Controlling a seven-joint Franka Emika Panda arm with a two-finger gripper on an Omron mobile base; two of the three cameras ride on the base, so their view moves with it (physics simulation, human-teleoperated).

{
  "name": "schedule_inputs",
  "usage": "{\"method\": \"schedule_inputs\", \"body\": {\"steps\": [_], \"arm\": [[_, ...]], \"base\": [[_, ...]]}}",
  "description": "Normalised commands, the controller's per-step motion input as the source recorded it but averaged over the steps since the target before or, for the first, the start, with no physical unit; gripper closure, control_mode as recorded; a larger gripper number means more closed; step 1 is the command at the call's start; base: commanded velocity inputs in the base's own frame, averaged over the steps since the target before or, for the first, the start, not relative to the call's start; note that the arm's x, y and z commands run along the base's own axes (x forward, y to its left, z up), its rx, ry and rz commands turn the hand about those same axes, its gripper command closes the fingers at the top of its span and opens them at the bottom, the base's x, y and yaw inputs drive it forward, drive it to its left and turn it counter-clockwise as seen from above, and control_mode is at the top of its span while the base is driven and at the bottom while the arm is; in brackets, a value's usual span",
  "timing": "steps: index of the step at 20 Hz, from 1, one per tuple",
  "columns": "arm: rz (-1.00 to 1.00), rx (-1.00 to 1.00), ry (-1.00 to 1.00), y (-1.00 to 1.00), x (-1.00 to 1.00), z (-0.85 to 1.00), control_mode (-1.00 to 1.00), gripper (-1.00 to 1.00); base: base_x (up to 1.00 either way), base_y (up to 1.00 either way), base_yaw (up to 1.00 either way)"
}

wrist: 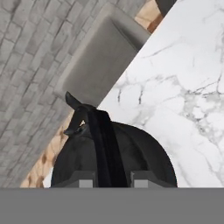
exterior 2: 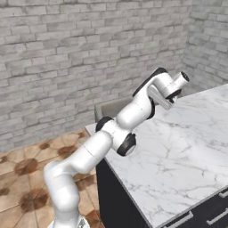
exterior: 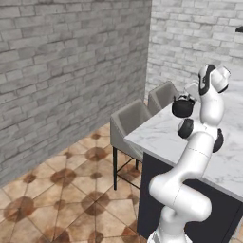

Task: The kettle is done boiling. Turn off the stove, then wait for 300 timesteps before moving the kettle to the dining table.

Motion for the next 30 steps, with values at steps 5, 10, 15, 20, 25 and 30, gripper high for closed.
{"method": "schedule_inputs", "body": {"steps": [5,10,15,20,25,30], "arm": [[0.0,0.0,0.0,0.06,0.03,-0.42,-1.0,1.0],[0.0,0.0,-0.08,0.07,0.0,-0.44,-1.0,1.0],[0.0,0.0,-0.19,0.02,0.0,-0.38,-1.0,1.0],[0.0,0.0,-0.17,0.01,0.0,-0.29,-1.0,1.0],[0.0,-0.03,-0.07,0.1,0.0,-0.21,-1.0,1.0],[0.0,-0.05,-0.04,0.15,0.0,-0.23,-1.0,1.0]], "base": [[0.0,0.0,0.0],[0.0,0.0,0.0],[0.0,0.0,0.0],[0.0,0.0,0.0],[0.0,0.0,0.0],[0.0,0.0,0.0]]}}
